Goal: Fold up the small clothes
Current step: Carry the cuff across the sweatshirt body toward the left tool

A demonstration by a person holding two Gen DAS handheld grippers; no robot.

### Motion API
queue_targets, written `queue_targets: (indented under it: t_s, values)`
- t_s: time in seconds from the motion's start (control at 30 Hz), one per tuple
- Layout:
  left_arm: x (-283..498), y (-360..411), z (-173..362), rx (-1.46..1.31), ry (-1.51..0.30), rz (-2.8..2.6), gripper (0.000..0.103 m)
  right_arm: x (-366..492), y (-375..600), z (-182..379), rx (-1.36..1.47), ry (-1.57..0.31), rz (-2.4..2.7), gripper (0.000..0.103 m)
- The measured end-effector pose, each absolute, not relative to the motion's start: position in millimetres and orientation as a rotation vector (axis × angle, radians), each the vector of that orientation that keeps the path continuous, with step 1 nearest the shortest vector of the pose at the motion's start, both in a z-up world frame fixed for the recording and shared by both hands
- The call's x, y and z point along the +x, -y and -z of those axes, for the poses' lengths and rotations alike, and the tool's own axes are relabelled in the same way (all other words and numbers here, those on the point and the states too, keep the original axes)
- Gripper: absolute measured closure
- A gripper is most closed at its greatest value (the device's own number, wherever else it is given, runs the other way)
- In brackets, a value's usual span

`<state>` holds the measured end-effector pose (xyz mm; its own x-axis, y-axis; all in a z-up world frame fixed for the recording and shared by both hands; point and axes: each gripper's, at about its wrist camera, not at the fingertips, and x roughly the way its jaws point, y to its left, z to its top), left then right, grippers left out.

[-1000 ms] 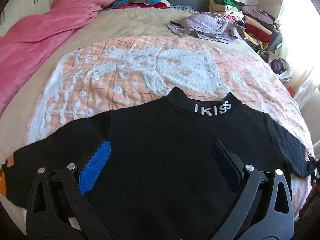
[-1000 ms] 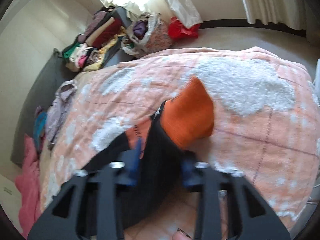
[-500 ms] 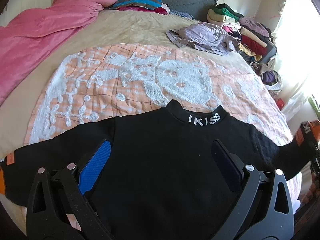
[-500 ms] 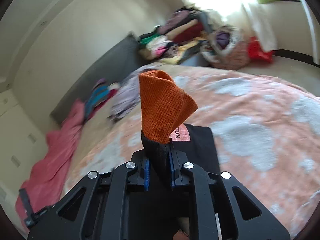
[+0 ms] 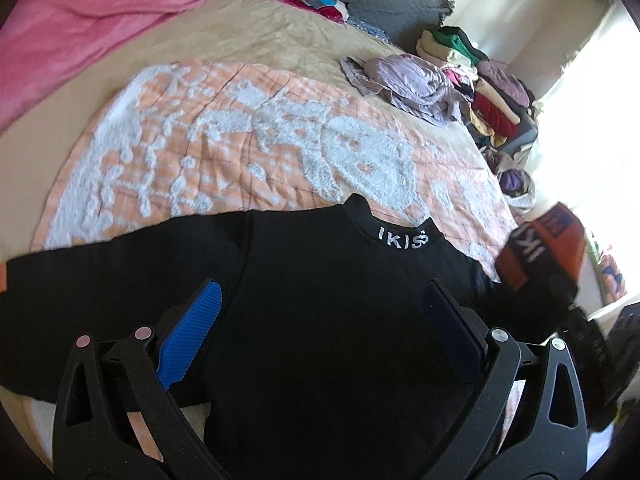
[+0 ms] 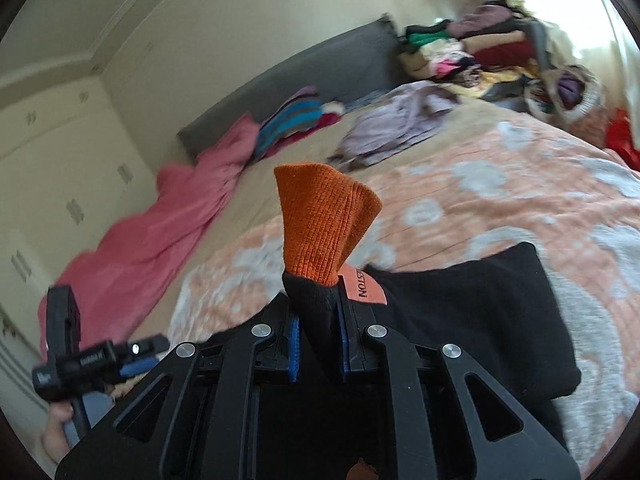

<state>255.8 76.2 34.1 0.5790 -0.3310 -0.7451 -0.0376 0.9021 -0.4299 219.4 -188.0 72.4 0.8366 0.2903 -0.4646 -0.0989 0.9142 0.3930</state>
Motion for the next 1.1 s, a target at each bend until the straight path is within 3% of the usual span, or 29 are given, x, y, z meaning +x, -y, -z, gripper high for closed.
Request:
queue_targets:
  t_s: [0.47, 0.6, 0.67, 0.8, 0.97, 1.1]
  values:
    - [246.3, -110.5, -16.3, -0.623, -0.949, 0.269, 0.011, 232.6, 87.9, -35.5, 0.213, -0.655, -0.367, 0.086]
    - [247.0, -116.5, -9.2, -0.654, -0.955, 0.284, 0.015, 230.2, 72.8, -19.5, 0.191, -0.715, -0.423, 0.063]
    - [248.7, -116.4, -2.1, -0.669, -0.970, 0.295, 0.017, 223.3, 67.4, -17.0, 0.171, -0.724, -0.455, 0.062]
    - [253.5, -109.6, 14.5, -0.676, -1.010, 0.317, 0.028, 205.1, 62.4, -18.3, 0.099, -0.729, -0.474, 0.057]
    - [254.2, -96.2, 33.6, -0.622, -1.063, 0.308, 0.033, 190.5, 87.5, -21.5, 0.103, -0.739, -0.432, 0.050]
    - [252.5, -74.9, 44.6, -0.544, -1.084, 0.301, 0.055, 183.2, 118.0, -18.7, 0.132, -0.756, -0.359, 0.050]
